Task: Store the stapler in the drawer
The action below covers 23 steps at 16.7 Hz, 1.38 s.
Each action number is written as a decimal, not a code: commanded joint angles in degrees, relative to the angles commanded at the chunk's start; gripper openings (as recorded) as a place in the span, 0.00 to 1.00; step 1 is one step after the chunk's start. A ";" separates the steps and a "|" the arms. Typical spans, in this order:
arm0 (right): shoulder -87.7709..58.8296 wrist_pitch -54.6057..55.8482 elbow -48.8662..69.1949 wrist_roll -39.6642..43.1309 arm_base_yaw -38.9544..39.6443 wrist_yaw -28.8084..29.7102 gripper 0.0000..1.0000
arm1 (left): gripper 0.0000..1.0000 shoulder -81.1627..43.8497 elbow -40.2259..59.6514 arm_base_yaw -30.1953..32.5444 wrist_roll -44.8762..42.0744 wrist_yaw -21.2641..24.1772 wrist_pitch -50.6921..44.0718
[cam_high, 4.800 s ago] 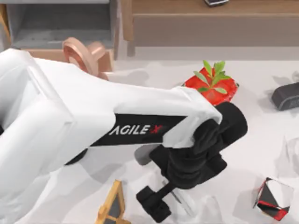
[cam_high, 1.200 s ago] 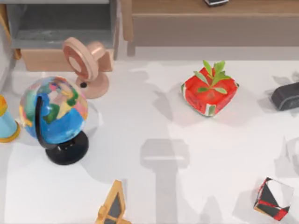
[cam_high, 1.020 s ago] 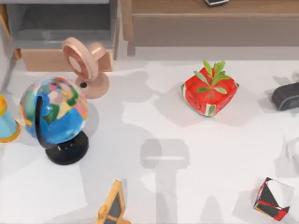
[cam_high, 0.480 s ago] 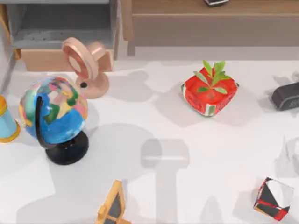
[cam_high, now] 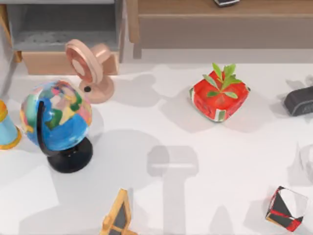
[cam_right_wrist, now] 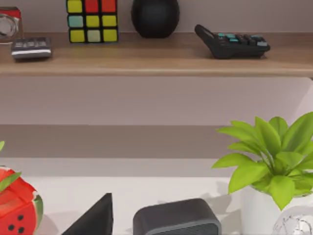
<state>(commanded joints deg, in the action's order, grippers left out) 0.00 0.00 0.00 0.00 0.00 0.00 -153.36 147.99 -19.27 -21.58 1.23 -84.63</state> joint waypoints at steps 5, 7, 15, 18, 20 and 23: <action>0.00 0.00 0.00 0.00 0.00 0.00 1.00 | 0.00 0.26 -1.25 -0.14 0.00 0.27 0.65; 0.00 0.00 0.00 0.00 0.00 0.00 1.00 | 0.15 0.26 -1.25 -0.14 0.00 0.27 0.65; 0.00 0.00 0.00 0.00 0.00 0.00 1.00 | 0.75 0.26 -1.25 -0.14 0.00 0.27 0.65; 0.00 0.00 0.00 0.00 0.00 0.00 1.00 | 0.98 0.26 -1.25 -0.14 0.00 0.27 0.65; 0.00 0.00 0.00 0.00 0.00 0.00 1.00 | 1.00 0.26 -1.25 -0.14 0.00 0.27 0.65; 0.00 0.00 0.00 0.00 0.00 0.00 1.00 | 1.00 0.26 -1.25 -0.14 0.00 0.27 0.65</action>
<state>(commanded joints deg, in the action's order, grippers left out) 0.00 0.00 0.00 0.00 0.00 0.00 -153.10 146.74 -19.41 -21.58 1.50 -83.98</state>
